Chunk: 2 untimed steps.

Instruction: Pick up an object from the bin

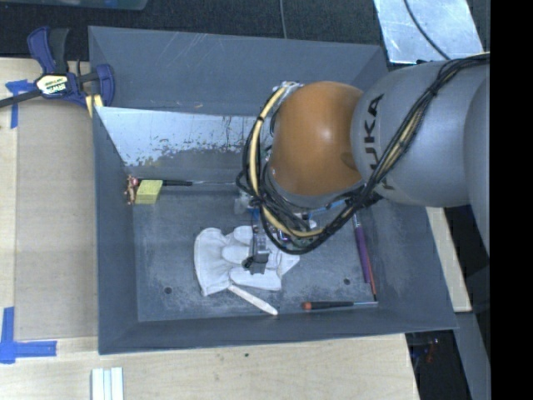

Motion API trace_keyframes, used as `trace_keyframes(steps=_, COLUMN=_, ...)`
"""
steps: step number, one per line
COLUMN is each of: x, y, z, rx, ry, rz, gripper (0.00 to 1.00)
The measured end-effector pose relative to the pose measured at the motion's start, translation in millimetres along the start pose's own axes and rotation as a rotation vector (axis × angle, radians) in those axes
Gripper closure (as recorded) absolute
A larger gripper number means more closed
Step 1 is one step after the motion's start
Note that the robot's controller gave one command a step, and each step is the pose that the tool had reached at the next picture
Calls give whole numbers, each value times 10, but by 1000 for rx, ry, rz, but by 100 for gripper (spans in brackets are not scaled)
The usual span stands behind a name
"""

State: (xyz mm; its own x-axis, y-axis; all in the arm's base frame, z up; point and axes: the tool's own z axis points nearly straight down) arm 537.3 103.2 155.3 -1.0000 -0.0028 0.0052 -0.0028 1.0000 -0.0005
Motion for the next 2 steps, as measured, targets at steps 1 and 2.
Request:
trace_keyframes(steps=1, x=-18, y=-6, z=-48, rx=-1, ry=-8, rz=4, gripper=0)
trace_keyframes(steps=2, x=236, y=-817, z=848, rx=-2, ry=-7, rz=266, gripper=0)
